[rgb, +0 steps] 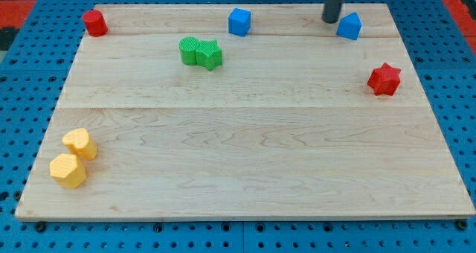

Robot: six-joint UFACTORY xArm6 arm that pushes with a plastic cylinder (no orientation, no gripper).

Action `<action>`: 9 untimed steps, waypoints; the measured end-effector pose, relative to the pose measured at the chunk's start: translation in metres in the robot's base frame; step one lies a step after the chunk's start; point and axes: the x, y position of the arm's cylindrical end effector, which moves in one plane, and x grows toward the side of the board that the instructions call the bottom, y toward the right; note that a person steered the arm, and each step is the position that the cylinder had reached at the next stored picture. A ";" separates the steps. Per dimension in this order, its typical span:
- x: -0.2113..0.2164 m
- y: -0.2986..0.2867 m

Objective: Push the red circle slightly right

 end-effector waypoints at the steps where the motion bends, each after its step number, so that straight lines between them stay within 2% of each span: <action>1: -0.005 -0.078; 3: -0.006 -0.177; 4: -0.022 -0.177; 5: -0.043 -0.231; 6: -0.027 -0.304; 7: 0.060 -0.307; 8: 0.072 -0.412; 9: 0.067 -0.453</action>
